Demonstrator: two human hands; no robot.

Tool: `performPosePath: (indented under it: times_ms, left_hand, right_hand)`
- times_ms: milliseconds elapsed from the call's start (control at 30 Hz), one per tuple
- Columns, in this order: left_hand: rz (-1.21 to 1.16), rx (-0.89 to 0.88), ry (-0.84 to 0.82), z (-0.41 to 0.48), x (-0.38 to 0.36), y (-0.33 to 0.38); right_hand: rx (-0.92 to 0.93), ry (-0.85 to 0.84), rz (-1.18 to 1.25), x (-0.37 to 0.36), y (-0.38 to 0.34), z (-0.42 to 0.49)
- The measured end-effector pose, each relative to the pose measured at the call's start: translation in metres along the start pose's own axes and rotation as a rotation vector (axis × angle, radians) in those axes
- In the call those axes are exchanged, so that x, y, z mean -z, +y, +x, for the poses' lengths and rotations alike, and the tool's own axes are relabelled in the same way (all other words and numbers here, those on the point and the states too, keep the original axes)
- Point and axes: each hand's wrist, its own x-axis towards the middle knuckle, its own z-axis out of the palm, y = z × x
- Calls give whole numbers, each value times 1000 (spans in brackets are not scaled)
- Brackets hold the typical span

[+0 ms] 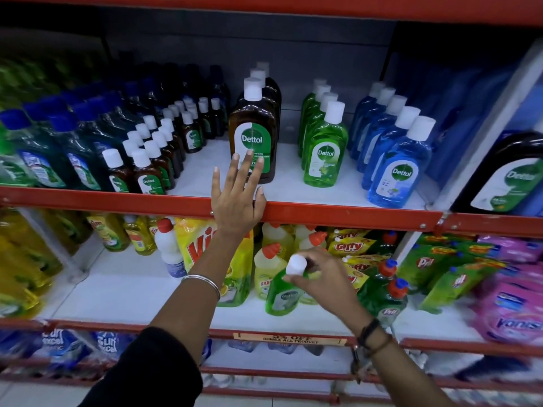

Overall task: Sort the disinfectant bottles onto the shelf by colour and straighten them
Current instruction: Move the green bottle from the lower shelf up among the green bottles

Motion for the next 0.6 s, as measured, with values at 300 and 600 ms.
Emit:
performPosePath:
  times_ms: [300, 600]
  left_hand:
    - [-29, 10, -55, 2, 5, 1]
    - [-24, 1, -32, 2, 5, 0]
  right_hand:
    - [183, 273, 167, 110, -96, 32]
    - [275, 474, 186, 157, -128, 97]
